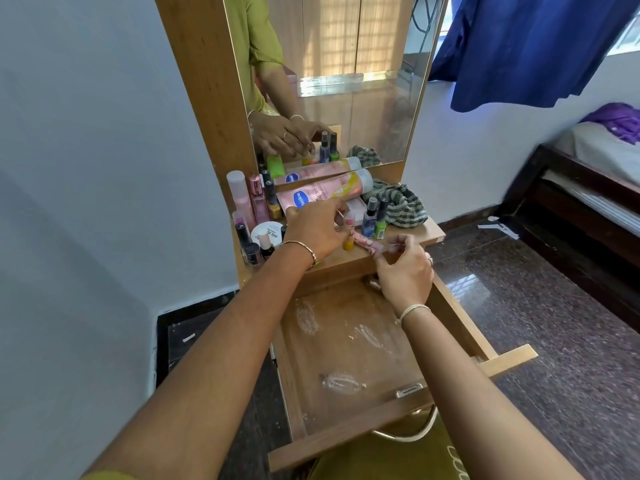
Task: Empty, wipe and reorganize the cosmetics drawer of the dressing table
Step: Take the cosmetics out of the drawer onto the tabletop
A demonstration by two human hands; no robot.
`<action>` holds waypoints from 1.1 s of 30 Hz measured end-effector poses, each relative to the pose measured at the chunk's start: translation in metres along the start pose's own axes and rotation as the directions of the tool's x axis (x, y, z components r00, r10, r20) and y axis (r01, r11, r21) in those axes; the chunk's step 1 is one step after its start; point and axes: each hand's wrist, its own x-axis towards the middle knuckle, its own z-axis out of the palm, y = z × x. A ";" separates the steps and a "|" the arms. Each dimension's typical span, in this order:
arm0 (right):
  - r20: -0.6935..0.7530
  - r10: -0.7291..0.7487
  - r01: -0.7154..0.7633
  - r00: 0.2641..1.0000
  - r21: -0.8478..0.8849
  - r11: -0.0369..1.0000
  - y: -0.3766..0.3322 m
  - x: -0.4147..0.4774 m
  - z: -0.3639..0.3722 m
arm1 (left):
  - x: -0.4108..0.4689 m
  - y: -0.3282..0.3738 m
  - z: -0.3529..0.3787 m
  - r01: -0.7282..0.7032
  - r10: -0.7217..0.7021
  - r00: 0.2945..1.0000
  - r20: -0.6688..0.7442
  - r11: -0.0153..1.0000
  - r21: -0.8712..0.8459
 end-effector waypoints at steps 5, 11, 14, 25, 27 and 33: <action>0.024 -0.006 0.005 1.000 0.012 1.000 0.009 -0.001 -0.010 | -0.004 0.002 0.001 0.004 -0.003 1.000 -0.016 0.999 0.038; 0.031 -0.006 0.006 0.999 0.026 1.000 0.021 0.001 -0.025 | -0.016 0.010 -0.004 -0.045 0.055 0.990 -0.129 0.996 0.074; 0.066 0.002 -0.003 0.998 0.011 1.000 0.033 0.004 -0.033 | -0.036 0.016 -0.001 -0.158 0.133 0.942 -0.307 0.986 -0.059; 0.420 -0.127 0.329 0.899 -0.456 0.827 0.055 0.004 -0.030 | -0.072 0.001 0.097 -0.152 0.146 0.966 0.212 0.988 0.010; 0.480 -0.179 0.423 0.859 -0.468 0.776 0.055 0.008 -0.026 | -0.066 -0.001 0.107 -0.160 0.138 0.944 0.299 0.986 0.053; 0.639 -0.184 0.554 0.747 -0.445 0.703 0.058 0.026 -0.011 | -0.047 0.002 0.129 -0.170 0.085 0.924 0.373 0.964 0.202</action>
